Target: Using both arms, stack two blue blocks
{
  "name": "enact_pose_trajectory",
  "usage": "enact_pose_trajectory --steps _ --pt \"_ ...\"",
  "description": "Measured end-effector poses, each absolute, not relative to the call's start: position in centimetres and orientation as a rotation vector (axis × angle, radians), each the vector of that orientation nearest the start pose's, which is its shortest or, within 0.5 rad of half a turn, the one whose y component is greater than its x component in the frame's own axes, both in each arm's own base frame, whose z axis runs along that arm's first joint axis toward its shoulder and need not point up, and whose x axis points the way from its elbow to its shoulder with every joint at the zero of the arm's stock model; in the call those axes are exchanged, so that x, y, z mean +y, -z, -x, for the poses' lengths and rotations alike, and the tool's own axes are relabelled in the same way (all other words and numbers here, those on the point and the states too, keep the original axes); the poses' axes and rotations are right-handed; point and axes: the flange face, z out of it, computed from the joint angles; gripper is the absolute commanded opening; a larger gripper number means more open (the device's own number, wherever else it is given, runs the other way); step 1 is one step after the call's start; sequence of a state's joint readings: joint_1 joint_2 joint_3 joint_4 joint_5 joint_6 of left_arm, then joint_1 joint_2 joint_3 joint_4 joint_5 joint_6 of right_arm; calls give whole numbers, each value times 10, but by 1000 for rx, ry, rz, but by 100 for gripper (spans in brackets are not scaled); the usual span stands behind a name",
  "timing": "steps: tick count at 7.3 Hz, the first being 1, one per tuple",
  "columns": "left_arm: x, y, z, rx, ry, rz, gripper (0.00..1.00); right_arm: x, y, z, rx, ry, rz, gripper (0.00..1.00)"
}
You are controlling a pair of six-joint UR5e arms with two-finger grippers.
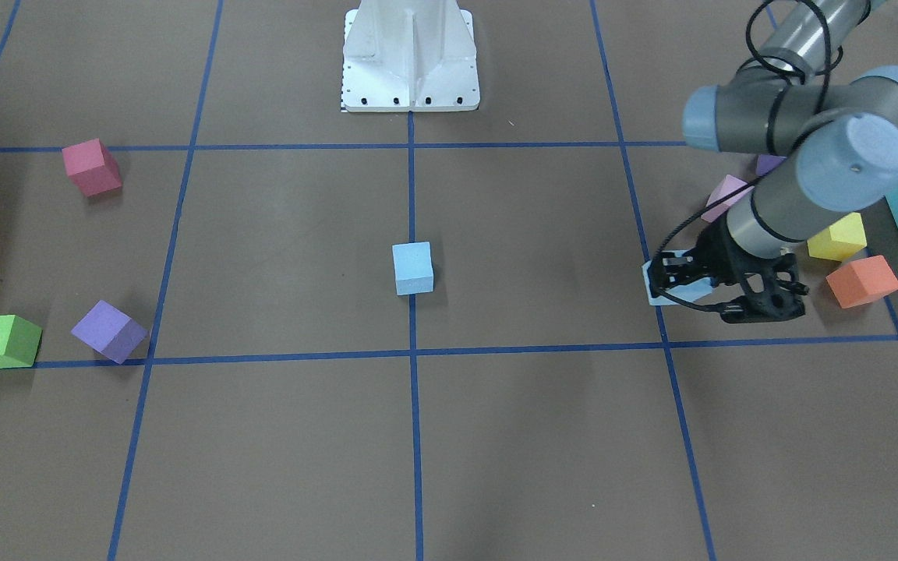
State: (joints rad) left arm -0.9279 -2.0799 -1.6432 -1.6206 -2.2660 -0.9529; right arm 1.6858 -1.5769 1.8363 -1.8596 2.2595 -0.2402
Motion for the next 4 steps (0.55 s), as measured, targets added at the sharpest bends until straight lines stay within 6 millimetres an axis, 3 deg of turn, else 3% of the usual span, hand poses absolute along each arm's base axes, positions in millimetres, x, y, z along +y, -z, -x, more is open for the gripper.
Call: enact_pose_trajectory --steps 2,4 --pt "-533 -253 -416 920 144 91 52 -463 -567 -124 -683 109 -95 100" --pt "-489 -203 -482 928 187 85 53 -462 -567 -124 -682 109 -97 100"
